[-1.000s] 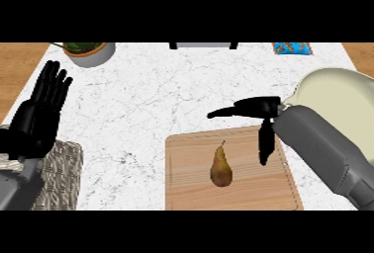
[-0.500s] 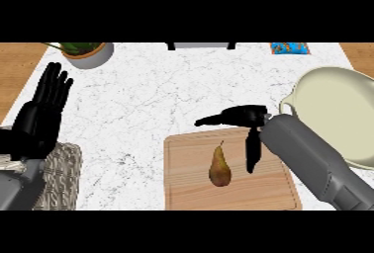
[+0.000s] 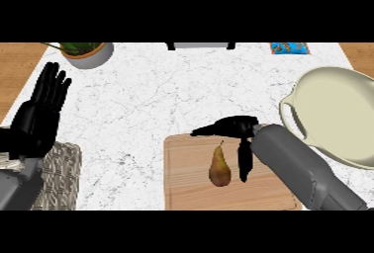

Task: Pick the pear from the cutting board and place it in the pot

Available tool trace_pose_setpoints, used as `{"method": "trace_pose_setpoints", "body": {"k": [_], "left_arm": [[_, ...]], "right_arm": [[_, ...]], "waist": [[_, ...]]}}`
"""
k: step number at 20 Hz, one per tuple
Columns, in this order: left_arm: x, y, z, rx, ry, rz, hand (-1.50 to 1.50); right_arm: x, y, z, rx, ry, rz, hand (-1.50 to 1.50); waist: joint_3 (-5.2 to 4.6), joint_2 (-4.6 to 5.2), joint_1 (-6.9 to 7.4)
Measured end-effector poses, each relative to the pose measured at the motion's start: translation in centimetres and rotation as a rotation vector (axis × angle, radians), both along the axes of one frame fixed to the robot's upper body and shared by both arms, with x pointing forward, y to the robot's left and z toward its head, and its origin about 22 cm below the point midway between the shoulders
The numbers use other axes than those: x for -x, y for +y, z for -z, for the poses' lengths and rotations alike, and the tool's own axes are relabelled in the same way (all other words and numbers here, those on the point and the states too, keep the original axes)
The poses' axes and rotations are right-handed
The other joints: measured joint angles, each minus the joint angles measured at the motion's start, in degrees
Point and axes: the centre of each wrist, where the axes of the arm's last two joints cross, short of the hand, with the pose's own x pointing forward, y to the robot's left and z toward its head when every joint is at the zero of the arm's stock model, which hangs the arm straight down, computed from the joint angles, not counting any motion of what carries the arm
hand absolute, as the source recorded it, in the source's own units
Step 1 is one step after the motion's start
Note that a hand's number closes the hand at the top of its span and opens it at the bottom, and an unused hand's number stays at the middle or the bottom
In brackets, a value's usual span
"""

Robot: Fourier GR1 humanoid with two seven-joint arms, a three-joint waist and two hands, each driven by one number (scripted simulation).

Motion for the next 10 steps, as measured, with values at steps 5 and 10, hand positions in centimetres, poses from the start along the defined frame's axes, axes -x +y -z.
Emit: {"method": "trace_pose_setpoints", "body": {"k": [5,10], "left_arm": [[-0.2,-0.5,-0.7,0.001,0.001,0.005,0.0],[-0.9,-1.2,-0.9,0.003,-0.013,0.004,0.0]], "right_arm": [[0.8,0.2,1.9,0.002,0.001,-0.005,-1.5],[1.5,1.1,3.3,-0.016,0.002,-0.006,-1.5]], "waist": [[-0.09,0.03,0.08],[-0.64,-0.06,-0.09]]}}
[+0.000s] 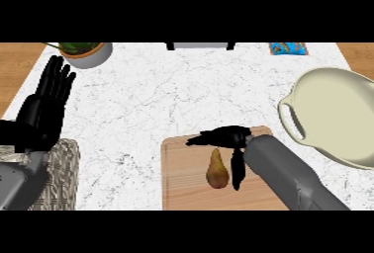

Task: Pick the pear from the cutting board and place it in the pot

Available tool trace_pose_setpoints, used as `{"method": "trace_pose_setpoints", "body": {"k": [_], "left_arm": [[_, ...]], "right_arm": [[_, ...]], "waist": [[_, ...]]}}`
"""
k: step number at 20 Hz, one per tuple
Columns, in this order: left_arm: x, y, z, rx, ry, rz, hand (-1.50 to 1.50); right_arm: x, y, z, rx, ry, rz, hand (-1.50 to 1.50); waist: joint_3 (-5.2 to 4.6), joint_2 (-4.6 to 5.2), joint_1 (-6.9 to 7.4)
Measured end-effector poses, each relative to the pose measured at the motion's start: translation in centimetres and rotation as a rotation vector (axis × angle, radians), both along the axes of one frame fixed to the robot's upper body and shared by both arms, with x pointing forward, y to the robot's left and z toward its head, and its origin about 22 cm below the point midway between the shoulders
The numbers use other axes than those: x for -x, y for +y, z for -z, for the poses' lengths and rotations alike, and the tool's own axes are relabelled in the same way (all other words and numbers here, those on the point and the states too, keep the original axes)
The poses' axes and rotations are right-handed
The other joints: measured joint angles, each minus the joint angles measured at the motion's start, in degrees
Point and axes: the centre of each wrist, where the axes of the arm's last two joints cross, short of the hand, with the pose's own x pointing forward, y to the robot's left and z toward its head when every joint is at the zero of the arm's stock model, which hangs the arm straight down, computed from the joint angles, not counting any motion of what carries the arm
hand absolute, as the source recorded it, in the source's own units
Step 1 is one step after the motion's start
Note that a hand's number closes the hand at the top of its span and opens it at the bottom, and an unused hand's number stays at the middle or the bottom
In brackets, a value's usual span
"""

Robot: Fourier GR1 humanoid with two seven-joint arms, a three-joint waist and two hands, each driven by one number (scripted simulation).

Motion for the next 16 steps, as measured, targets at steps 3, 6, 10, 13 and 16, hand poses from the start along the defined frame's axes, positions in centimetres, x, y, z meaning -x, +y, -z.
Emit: {"method": "trace_pose_setpoints", "body": {"k": [3,6,10,13,16], "left_arm": [[0.0,-0.1,0.1,-0.007,-0.004,-0.005,0.0],[-0.4,0.6,0.0,-0.005,0.002,-0.007,0.0],[-0.6,0.6,0.0,0.002,0.004,-0.009,0.0],[-0.2,0.2,0.5,-0.005,0.003,-0.005,0.0],[-0.1,0.5,0.2,0.003,-0.006,-0.001,0.0]], "right_arm": [[0.3,0.8,0.4,-0.008,0.01,-0.01,1.5],[0.9,1.0,0.7,-0.049,-0.019,-0.065,1.5],[1.6,1.5,1.0,-0.12,-0.056,-0.111,1.5],[1.8,2.4,1.0,-0.136,-0.078,-0.124,1.5],[1.8,3.2,0.8,-0.141,-0.1,-0.122,1.5]], "waist": [[0.03,-0.21,-0.14],[-0.1,-0.33,-0.17],[0.03,-0.4,-0.25],[0.14,-0.47,-0.2],[0.03,-0.41,-0.17]]}}
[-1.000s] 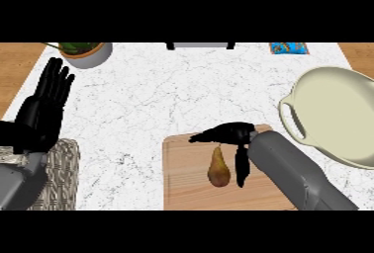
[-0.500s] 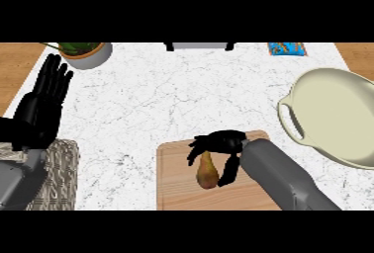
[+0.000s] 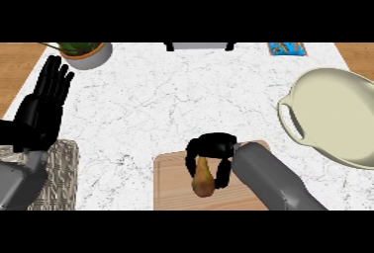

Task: Pick the pear from the cutting board and place it in the pot

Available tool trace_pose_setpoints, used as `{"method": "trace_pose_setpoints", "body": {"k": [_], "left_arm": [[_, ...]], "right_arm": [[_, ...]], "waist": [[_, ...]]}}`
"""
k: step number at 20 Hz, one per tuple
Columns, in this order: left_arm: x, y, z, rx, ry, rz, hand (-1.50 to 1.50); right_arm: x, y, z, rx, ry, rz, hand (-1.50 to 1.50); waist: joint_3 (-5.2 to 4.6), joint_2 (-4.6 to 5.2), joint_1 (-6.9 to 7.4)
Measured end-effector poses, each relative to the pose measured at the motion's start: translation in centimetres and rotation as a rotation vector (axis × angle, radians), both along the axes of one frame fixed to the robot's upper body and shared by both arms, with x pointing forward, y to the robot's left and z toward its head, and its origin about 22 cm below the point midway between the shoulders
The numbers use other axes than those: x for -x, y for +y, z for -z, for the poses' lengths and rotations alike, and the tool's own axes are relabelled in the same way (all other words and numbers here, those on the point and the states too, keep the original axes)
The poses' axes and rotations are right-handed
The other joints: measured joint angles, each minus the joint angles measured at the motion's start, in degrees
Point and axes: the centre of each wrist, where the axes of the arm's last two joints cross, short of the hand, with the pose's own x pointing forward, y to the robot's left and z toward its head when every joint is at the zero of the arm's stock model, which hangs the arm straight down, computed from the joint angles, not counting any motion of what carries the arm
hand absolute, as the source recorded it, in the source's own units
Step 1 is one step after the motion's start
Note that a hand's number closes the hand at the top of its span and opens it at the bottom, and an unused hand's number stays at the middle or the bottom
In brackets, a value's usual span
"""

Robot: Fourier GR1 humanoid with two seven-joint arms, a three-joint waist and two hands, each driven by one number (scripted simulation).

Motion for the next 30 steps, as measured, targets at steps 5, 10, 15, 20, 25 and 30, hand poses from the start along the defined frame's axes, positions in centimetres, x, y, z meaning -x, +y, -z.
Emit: {"method": "trace_pose_setpoints", "body": {"k": [5,10,15,20,25,30], "left_arm": [[0.3,0.1,-0.3,0.007,0.003,-0.005,0.0],[0.3,0.2,-0.6,0.011,0.001,-0.004,0.0],[0.4,0.0,-1.0,0.023,0.0,0.003,0.0],[0.1,-0.7,-1.5,0.037,-0.011,0.027,0.0],[-0.2,-1.5,-2.0,0.039,-0.023,0.051,0.0],[-0.5,-1.8,-2.1,0.033,-0.014,0.058,0.0]], "right_arm": [[0.3,0.4,-0.5,-0.026,-0.082,0.042,1.5],[-4.4,-3.4,-3.9,0.11,-0.262,0.481,1.5],[-8.0,-7.0,-8.1,0.214,-0.432,0.96,1.5],[-10.7,-8.9,-13.0,0.3,-0.621,1.41,1.5],[-12.6,-9.9,-17.4,0.362,-0.83,1.81,1.5],[-13.6,-9.7,-20.2,0.449,-1.054,2.038,1.5]], "waist": [[0.04,0.27,-0.04],[-0.09,0.65,-0.47],[-0.29,0.84,-0.33],[-0.58,1.15,1.14],[-0.73,1.49,2.59],[-0.81,1.56,3.01]]}}
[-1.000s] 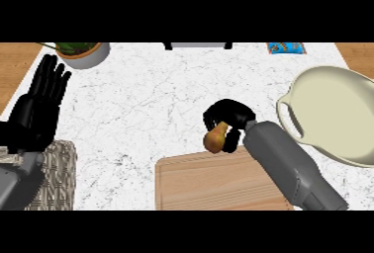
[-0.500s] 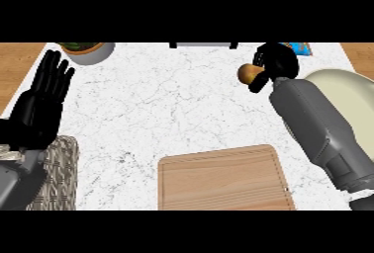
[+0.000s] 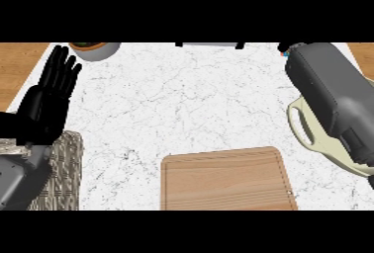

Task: Pick the pear from the cutting board and place it in the pot

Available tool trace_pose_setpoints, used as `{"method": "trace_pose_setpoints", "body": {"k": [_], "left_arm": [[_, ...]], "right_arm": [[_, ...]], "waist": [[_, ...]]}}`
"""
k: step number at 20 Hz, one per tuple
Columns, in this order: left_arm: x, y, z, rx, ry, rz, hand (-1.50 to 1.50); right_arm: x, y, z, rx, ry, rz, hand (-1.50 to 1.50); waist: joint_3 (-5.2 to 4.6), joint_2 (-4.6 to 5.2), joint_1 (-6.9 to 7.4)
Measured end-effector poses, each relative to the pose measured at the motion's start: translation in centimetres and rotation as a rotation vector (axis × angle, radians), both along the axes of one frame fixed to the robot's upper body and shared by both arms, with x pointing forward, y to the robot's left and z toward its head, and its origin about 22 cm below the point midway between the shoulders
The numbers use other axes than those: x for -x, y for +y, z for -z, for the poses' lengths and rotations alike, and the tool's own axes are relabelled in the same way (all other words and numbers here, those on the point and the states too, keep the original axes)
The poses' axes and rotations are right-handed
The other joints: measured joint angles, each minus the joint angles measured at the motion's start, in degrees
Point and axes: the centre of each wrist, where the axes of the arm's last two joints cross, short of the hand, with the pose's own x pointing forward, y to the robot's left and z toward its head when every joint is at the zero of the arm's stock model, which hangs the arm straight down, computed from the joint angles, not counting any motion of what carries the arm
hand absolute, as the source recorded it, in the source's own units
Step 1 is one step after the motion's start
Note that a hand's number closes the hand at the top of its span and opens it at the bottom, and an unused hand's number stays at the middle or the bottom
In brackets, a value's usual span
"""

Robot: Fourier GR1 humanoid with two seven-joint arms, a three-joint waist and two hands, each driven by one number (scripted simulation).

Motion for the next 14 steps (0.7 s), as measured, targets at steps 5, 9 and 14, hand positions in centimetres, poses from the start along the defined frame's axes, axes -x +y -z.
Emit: {"method": "trace_pose_setpoints", "body": {"k": [5,9,14], "left_arm": [[0.0,0.2,0.5,-0.014,0.008,-0.018,0.0],[0.2,1.1,1.2,-0.02,0.021,-0.046,0.0],[0.5,1.9,1.8,-0.021,0.029,-0.076,0.0]], "right_arm": [[-0.6,0.3,-1.4,0.122,-0.036,0.113,1.5],[-0.6,0.0,-0.5,0.132,-0.014,0.172,1.5],[-0.3,-1.9,1.0,0.123,0.004,0.218,1.5]], "waist": [[0.14,-0.33,-0.69],[0.34,-0.73,-1.99],[0.57,-1.28,-3.54]]}}
